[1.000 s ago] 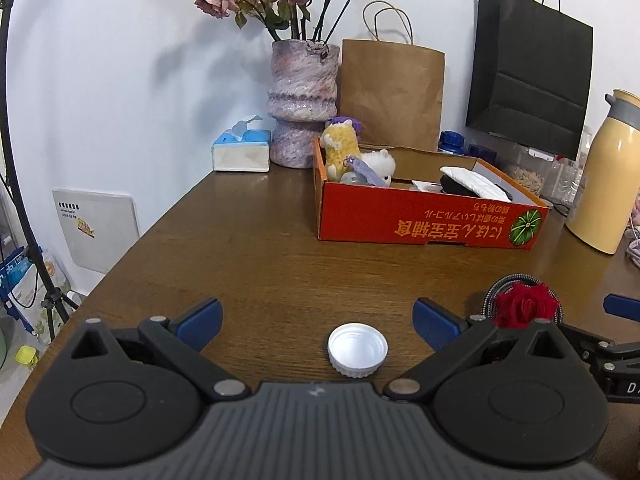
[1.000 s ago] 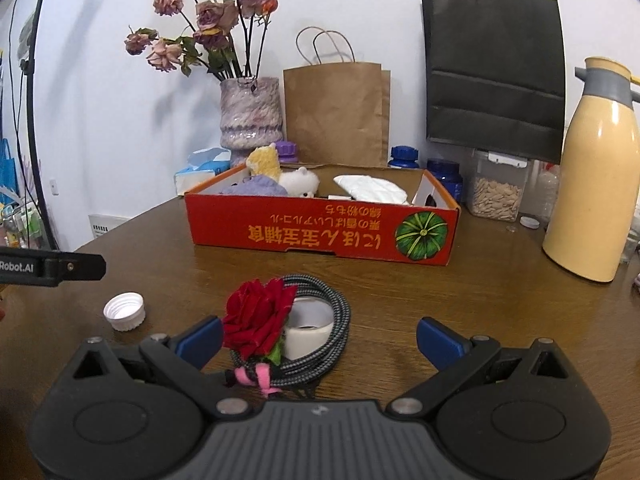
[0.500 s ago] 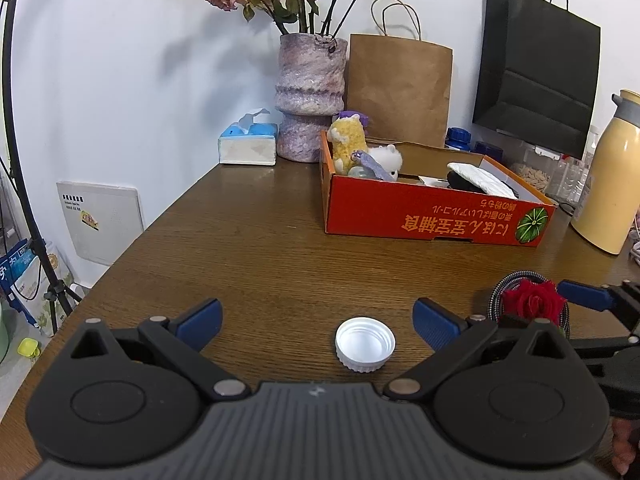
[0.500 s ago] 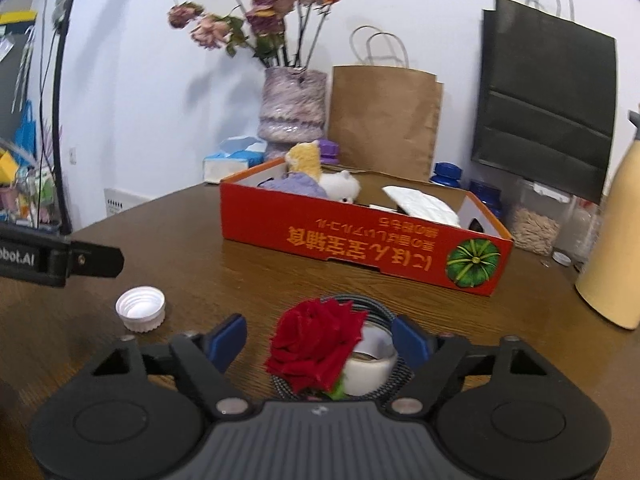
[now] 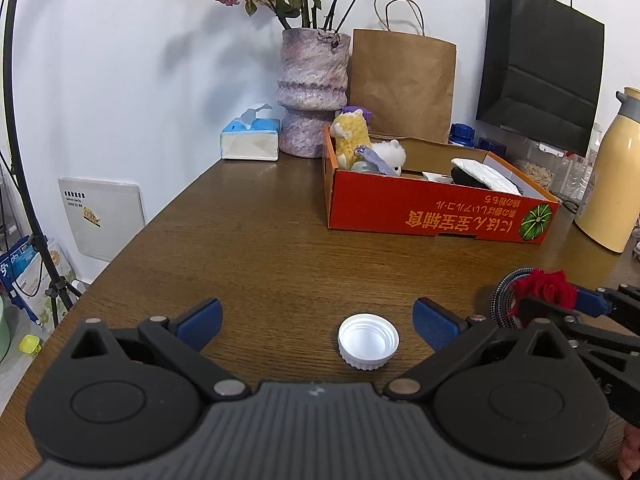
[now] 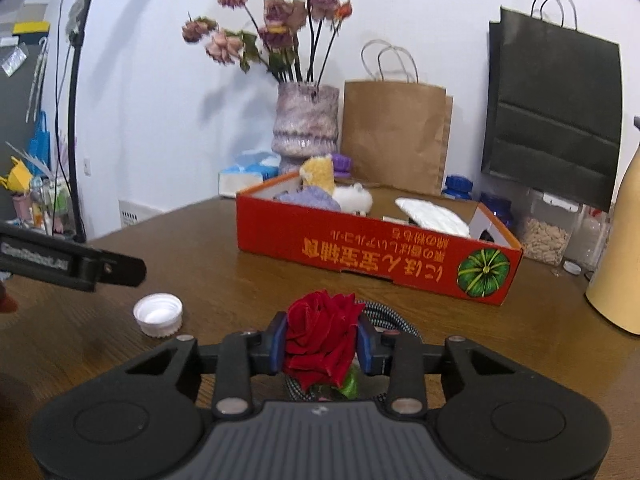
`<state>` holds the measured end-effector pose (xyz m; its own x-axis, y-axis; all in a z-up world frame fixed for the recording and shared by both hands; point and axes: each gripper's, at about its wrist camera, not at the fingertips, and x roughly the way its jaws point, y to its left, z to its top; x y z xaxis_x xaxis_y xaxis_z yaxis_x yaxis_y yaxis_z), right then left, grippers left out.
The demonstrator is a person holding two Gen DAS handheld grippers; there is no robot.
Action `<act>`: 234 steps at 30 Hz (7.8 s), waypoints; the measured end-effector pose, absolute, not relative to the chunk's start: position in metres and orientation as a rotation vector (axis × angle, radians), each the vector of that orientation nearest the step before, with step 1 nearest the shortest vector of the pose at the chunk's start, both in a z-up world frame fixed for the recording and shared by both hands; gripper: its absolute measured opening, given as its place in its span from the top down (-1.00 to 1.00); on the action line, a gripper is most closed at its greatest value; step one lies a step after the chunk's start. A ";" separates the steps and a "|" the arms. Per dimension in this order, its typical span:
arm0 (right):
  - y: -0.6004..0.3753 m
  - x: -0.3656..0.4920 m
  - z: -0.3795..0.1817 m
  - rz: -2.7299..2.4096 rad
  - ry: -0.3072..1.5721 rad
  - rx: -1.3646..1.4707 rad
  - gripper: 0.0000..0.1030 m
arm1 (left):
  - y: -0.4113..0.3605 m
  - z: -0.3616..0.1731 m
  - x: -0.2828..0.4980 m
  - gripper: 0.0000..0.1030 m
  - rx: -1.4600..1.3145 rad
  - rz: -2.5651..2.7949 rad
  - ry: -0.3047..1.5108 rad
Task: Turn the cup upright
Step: 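Grasp the red fabric rose with the right gripper while the left gripper approaches the white bottle cap, then grasp the white bottle cap with the left gripper while the right gripper holds the rose, then carry the cap in the left gripper and rose in the right gripper to the box, then open both grippers dropping the cap and rose into the red box, then withdraw both grippers from the box back toward the table items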
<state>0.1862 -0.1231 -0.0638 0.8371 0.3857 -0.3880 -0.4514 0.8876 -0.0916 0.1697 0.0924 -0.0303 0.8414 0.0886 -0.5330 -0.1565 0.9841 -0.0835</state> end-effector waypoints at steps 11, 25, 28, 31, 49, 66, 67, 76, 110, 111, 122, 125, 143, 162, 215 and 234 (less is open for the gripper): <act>-0.150 0.172 -0.046 0.426 0.256 -0.076 0.36 | 0.092 -0.036 0.176 -1.00 -0.116 0.140 0.592; -0.165 0.165 -0.040 0.401 0.223 -0.037 0.36 | 0.080 -0.054 0.189 -1.00 -0.064 0.117 0.669; -0.164 0.165 -0.040 0.398 0.225 -0.039 0.36 | 0.078 -0.058 0.193 -1.00 -0.051 0.123 0.687; -0.164 0.166 -0.040 0.390 0.230 -0.038 0.36 | 0.075 -0.062 0.199 -1.00 -0.038 0.127 0.710; -0.163 0.164 -0.041 0.398 0.236 -0.039 0.36 | 0.073 -0.065 0.210 -0.84 -0.067 0.178 0.714; -0.162 0.160 -0.039 0.417 0.224 -0.039 0.36 | 0.060 -0.055 0.199 0.20 -0.074 0.144 0.640; -0.162 0.160 -0.039 0.417 0.224 -0.039 0.36 | 0.059 -0.054 0.198 0.20 -0.072 0.146 0.631; -0.163 0.159 -0.036 0.418 0.218 -0.029 0.36 | 0.048 -0.033 0.180 0.20 -0.087 0.131 0.532; -0.167 0.198 0.027 0.416 0.123 0.039 0.36 | 0.033 0.053 0.203 0.20 -0.164 0.094 0.317; -0.167 0.201 0.029 0.412 0.118 0.043 0.36 | 0.035 0.054 0.206 0.20 -0.172 0.099 0.312; -0.160 0.247 0.039 0.396 0.120 0.051 0.36 | 0.053 0.061 0.249 0.20 -0.235 0.142 0.292; -0.158 0.263 0.041 0.394 0.130 0.055 0.36 | 0.053 0.060 0.262 0.20 -0.236 0.137 0.295; -0.142 0.343 0.035 0.405 0.204 0.024 0.36 | 0.047 0.045 0.335 0.20 -0.189 0.121 0.344; -0.131 0.401 0.023 0.450 0.305 0.025 0.36 | 0.050 0.019 0.396 0.20 -0.134 0.124 0.415; -0.152 0.385 -0.006 0.378 0.332 0.027 -1.00 | 0.066 -0.002 0.366 -1.00 -0.111 0.220 0.424; -0.172 0.301 -0.015 0.365 0.286 -0.018 -1.00 | 0.060 -0.009 0.287 -1.00 -0.116 0.200 0.430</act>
<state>0.3007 -0.1717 -0.0149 0.8941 0.3500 -0.2794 -0.3549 0.9343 0.0344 0.2873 0.0601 -0.0089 0.8897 0.1676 -0.4247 -0.2164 0.9739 -0.0691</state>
